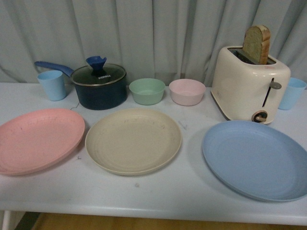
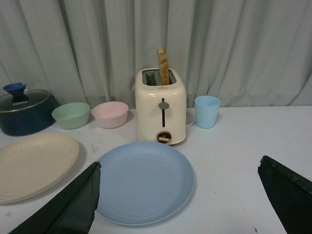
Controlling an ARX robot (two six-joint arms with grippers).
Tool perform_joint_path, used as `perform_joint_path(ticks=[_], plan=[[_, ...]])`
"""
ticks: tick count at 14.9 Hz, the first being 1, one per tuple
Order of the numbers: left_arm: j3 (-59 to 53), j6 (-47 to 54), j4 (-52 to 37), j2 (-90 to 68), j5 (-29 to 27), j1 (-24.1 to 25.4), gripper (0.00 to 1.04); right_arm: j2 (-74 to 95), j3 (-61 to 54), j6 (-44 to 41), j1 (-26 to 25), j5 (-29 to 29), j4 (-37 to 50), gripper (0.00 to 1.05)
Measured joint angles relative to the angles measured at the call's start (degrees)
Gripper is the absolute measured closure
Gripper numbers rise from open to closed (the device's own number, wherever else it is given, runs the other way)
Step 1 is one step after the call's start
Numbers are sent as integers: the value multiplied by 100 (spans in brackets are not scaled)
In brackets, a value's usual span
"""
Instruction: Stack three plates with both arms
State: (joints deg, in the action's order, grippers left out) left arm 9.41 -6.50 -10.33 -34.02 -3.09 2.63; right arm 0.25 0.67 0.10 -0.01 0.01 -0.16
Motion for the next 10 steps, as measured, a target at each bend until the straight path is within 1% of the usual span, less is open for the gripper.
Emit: perform_joint_path(ticks=[2, 3, 4, 6, 9, 10], plan=[[505, 149, -1340, -1759, 354, 260, 7, 0, 0, 2, 0, 0, -2, 6], [992, 254, -1945, -2870, 520, 396, 7, 0, 0, 2, 0, 2, -2, 6], [1480, 341, -2194, -3753, 610, 494, 7, 0, 0, 2, 0, 0, -2, 6], [2671, 551, -1939, -5534, 699, 710, 7, 0, 0, 0, 0, 0, -2, 6], [4430, 693, -1049, -7759, 671, 1147, 7, 0, 0, 2, 0, 2, -2, 6], [4774, 691, -883, -8100, 664, 1248, 7, 0, 0, 2, 0, 0, -2, 6]])
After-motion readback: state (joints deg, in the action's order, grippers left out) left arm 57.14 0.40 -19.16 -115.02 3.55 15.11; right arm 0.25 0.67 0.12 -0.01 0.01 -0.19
